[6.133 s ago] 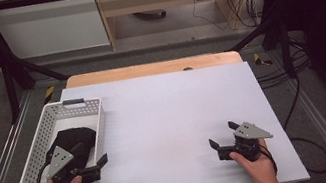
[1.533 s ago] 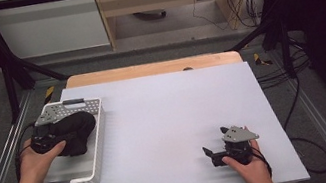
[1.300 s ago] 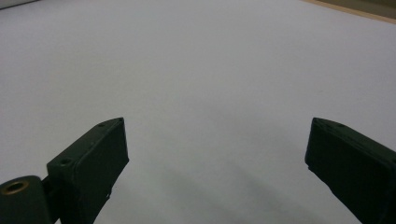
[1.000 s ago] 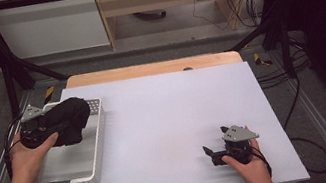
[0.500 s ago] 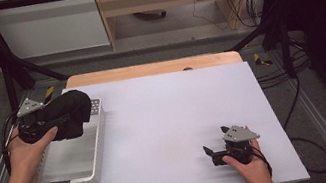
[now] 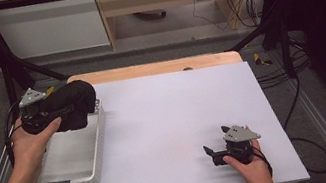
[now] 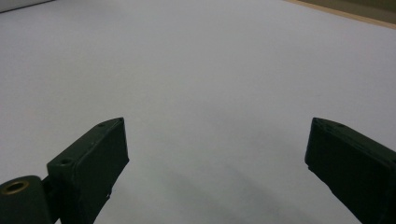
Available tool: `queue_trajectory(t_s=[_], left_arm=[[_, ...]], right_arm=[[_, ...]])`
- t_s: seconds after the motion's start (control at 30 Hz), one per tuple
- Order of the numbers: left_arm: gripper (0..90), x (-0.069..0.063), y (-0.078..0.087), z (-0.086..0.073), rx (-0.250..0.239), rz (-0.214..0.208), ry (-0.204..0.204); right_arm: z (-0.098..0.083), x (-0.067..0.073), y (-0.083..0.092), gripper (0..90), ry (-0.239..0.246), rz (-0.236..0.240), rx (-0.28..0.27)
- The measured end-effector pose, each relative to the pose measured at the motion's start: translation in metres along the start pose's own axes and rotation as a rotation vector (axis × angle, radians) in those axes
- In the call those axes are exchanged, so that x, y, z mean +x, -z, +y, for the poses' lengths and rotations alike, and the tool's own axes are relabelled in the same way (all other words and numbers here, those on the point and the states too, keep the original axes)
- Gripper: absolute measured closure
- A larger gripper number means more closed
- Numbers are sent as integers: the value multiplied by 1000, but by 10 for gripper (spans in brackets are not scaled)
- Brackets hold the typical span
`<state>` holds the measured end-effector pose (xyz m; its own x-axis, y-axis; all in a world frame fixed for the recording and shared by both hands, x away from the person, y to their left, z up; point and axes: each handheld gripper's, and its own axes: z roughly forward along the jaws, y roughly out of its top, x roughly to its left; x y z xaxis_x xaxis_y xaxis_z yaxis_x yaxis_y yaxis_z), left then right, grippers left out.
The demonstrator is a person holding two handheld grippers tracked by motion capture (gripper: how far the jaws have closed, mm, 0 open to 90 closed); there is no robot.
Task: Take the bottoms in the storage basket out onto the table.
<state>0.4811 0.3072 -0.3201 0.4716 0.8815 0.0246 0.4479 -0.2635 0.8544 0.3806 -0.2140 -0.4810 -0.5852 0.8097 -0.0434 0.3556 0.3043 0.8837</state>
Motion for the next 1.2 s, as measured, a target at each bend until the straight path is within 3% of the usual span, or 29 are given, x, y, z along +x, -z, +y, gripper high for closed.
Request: queue_trajectory(t_s=[0.2,0.37,0.43,0.57,0.77,0.93,1.1,1.2], left_arm=[[584,-3,1,11,-6,-10,-12],[585,-2,4,16,-37,24,11],[585,0,5,17,-41,15,42],[584,2,2,16,-40,1,30],[584,5,-6,18,-33,-1,41],[584,2,-10,19,-22,-13,58],[584,-3,-9,27,-44,-43,78],[583,-9,-10,31,-51,-50,70]], right_arm=[[1,1,-2,63,10,4,6],[-1,-2,-1,63,0,2,6],[-1,0,1,63,-3,-5,2],[1,3,3,61,4,-16,-10],[-1,-4,-5,65,-1,-10,11],[0,-1,-2,65,1,-14,2],[1,1,1,65,3,-22,-7],[0,-1,1,65,-2,-24,-9]])
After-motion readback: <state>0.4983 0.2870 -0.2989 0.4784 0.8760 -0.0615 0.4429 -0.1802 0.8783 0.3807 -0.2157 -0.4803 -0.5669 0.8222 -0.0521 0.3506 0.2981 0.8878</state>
